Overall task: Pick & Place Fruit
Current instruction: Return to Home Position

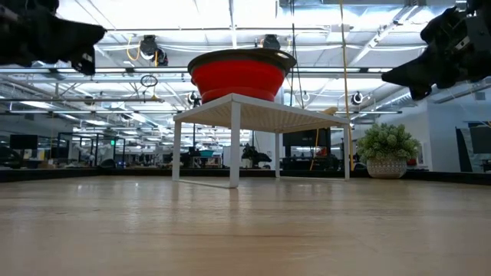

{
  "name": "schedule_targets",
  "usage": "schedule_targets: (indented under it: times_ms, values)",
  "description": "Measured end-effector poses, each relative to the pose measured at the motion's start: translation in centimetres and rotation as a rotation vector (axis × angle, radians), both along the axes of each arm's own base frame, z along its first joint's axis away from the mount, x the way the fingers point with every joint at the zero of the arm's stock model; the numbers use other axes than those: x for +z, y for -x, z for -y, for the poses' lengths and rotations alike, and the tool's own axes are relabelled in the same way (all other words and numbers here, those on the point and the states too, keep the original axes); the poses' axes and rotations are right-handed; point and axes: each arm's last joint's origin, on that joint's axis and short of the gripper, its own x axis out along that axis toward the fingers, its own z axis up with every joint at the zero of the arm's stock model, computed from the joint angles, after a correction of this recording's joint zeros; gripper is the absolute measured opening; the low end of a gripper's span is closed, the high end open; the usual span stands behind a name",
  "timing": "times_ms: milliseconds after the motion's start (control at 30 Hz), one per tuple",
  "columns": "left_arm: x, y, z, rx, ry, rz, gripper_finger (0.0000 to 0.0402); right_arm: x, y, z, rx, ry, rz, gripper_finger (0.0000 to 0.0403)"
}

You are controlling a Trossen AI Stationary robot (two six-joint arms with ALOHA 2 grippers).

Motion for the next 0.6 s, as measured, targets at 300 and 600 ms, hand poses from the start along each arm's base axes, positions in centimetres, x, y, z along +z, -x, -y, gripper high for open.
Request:
schedule_targets:
  times_ms: [300,600]
  values:
    - [-1.3,-0.3,0.0,0.004,-0.041,-0.035,0.0019,-0.2,0.0,0.0,0.000,0.001,-0.022,0.0001]
    - [-1.6,-0.3,0.0,0.009,-0.100,-0.059,0.0019,-2.3,-1.0,0.0,0.023,-0.019,0.060,0.0001]
